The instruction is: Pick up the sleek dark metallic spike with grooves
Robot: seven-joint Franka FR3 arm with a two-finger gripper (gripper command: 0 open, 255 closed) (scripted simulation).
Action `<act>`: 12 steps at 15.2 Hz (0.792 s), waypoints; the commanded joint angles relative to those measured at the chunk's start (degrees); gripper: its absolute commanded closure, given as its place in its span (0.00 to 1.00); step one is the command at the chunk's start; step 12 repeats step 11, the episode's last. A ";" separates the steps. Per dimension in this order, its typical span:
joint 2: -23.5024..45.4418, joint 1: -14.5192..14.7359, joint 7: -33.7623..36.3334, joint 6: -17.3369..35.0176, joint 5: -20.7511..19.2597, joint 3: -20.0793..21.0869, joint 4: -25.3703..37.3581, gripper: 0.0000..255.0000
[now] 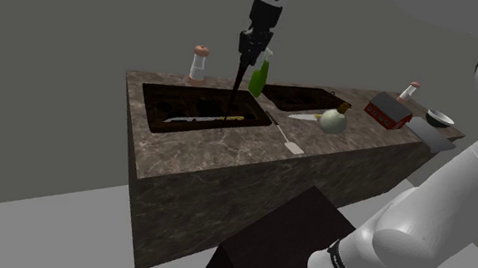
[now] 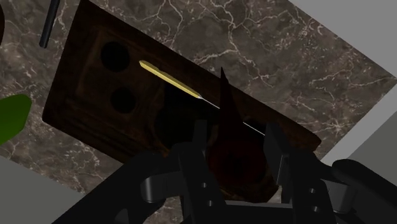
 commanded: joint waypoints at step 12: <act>1.82 0.06 0.07 -8.40 -0.20 0.04 10.19 1.00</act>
